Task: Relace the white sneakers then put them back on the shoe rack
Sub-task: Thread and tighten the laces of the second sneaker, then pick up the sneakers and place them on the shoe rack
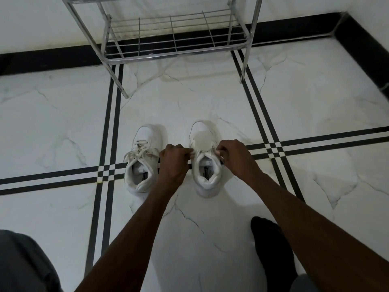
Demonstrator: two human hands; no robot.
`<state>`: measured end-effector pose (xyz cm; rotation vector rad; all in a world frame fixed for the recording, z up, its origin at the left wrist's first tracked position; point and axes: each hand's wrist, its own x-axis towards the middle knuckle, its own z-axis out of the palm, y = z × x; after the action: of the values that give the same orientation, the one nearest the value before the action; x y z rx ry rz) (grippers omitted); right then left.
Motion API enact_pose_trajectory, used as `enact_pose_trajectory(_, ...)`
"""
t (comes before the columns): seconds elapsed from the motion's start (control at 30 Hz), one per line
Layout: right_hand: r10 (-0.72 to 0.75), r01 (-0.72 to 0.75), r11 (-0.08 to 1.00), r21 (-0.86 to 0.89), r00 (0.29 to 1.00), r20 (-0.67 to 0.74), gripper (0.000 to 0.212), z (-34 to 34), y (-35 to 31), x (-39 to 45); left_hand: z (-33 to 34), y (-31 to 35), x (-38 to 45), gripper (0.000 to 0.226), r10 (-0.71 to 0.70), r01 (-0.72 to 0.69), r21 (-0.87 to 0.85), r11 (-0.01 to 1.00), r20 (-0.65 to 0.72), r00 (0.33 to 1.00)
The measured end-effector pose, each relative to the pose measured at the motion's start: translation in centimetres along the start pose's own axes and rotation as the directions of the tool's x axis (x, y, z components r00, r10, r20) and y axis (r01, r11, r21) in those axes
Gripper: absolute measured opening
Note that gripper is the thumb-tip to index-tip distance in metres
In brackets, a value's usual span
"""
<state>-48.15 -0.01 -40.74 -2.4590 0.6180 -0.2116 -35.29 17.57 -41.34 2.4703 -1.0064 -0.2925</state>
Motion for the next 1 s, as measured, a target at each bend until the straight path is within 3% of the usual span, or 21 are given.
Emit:
enact_pose_trajectory(0.07, -0.017, 0.017, 0.987, -0.159, 1.0, 0.003, 0.007, 0.1, -0.4, -0.3, -0.6, 0.3, -0.2, 0.015, 0.053, -0.051, 0.107, 0.993, -0.017, 0.998)
enact_pose_trajectory(0.17, -0.116, 0.092, 0.919, -0.383, 0.992, -0.04, 0.021, 0.2, -0.7, -0.5, -1.1, 0.4, -0.5, 0.01, 0.1, -0.104, 0.235, 0.966, 0.028, 0.995)
enact_pose_trajectory(0.33, -0.15, 0.12, 0.865, -0.488, 0.988, -0.023, 0.027, 0.3, -0.7, -0.3, -1.1, 0.4, -0.6, 0.017, 0.093, -0.096, 0.269, 0.958, 0.023, 0.995)
enact_pose_trajectory(0.43, -0.076, 0.057, 0.906, -0.42, 0.997, -0.027, 0.022, 0.7, -1.1, -0.5, -0.8, 0.4, -0.5, 0.012, 0.026, -0.03, 0.172, 0.985, 0.023, 0.999)
enact_pose_trajectory(0.5, 0.027, -0.028, 0.936, -0.351, 1.0, -0.007, 0.015, 1.0, -1.4, -0.4, -1.1, 0.7, -0.6, 0.011, -0.05, 0.05, 0.001, 0.999, 0.039, 0.998)
enact_pose_trajectory(0.57, 0.132, -0.118, 0.962, -0.245, 0.99, 0.039, 0.006, 1.2, -1.6, -0.1, -1.0, 0.9, -0.5, 0.025, -0.118, 0.125, -0.119, 0.985, 0.064, 0.991)
enact_pose_trajectory(0.63, 0.254, -0.246, 0.967, -0.069, 0.954, 0.157, 0.008, 1.0, -1.4, 0.3, -1.0, 0.6, -0.6, 0.04, -0.107, 0.112, -0.139, 0.984, 0.04, 0.993)
enact_pose_trajectory(0.7, 0.334, -0.386, 0.917, 0.102, 0.882, 0.333, 0.026, 0.2, -1.0, 0.8, -1.1, 0.3, -0.9, 0.036, -0.094, 0.092, -0.126, 0.988, -0.008, 0.996)
enact_pose_trajectory(0.8, 0.329, -0.652, 0.659, 0.374, 0.698, 0.636, 0.064, -1.3, -0.4, 0.5, -2.2, -0.6, -0.8, 0.033, -0.095, 0.085, -0.084, 0.993, -0.122, 0.988)
enact_pose_trajectory(0.83, 0.291, -0.674, 0.618, 0.405, 0.675, 0.678, 0.075, -1.4, -0.3, 0.4, -3.1, -0.9, -0.7, 0.035, -0.121, 0.104, -0.109, 0.989, -0.166, 0.979)
enact_pose_trajectory(0.9, 0.228, -0.609, 0.684, 0.403, 0.702, 0.675, 0.084, -1.0, -0.3, 0.3, -4.8, -2.2, -0.6, 0.038, -0.2, 0.153, -0.191, 0.97, -0.256, 0.946)
enact_pose_trajectory(1.0, 0.205, -0.46, 0.813, 0.357, 0.8, 0.565, 0.067, 0.6, -1.9, 0.7, -7.2, -4.8, -1.4, 0.046, -0.342, 0.265, -0.263, 0.928, -0.31, 0.887)
